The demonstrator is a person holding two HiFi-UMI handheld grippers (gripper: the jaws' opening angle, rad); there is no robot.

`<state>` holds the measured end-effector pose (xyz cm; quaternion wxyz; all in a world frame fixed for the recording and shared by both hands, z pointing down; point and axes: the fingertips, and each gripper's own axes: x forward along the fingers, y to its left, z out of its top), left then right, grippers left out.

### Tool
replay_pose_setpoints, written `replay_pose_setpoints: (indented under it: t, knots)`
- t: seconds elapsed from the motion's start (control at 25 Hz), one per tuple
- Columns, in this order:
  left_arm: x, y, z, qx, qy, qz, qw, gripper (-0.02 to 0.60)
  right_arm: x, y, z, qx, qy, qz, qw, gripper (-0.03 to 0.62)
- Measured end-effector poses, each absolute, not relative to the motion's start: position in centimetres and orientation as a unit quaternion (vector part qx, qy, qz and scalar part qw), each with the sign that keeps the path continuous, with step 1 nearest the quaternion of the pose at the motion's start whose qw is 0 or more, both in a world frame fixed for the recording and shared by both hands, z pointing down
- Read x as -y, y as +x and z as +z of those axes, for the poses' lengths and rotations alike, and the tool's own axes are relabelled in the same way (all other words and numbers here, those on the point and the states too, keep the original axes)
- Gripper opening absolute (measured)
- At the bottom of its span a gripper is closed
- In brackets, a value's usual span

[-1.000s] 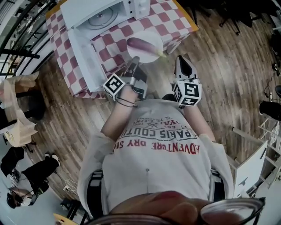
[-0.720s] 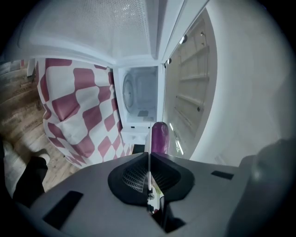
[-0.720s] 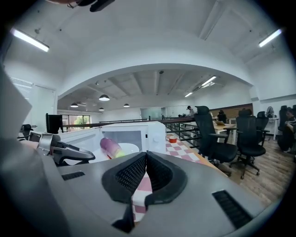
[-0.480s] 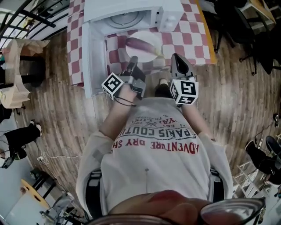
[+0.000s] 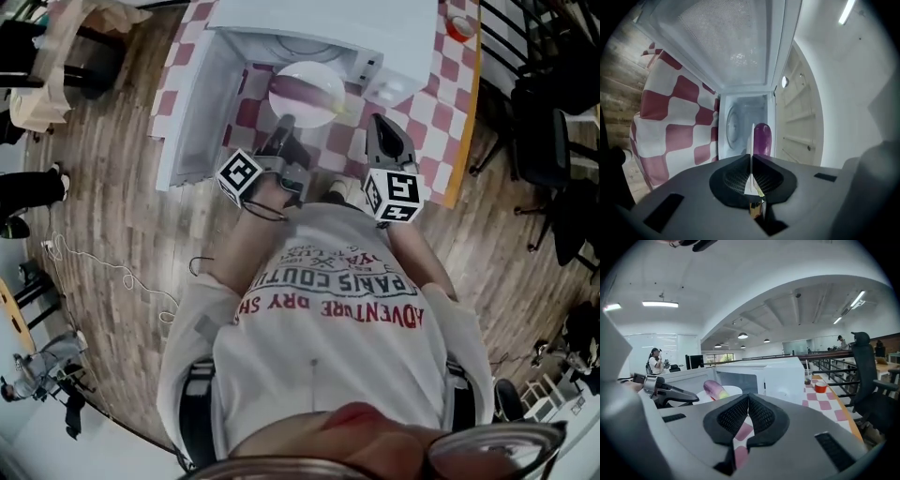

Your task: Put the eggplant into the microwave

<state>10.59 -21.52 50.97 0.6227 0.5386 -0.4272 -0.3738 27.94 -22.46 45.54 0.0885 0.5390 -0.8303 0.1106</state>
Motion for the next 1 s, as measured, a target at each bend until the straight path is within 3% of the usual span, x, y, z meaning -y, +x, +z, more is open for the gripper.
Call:
replay_pose_setpoints:
  t: [1.0]
  knots:
    - [31.5, 6.7, 58.7, 0.465, 0.493, -0.362, 0.64, 0.034, 31.4, 20.2, 51.8, 0.845, 0.503, 0.145, 0.113, 0.026]
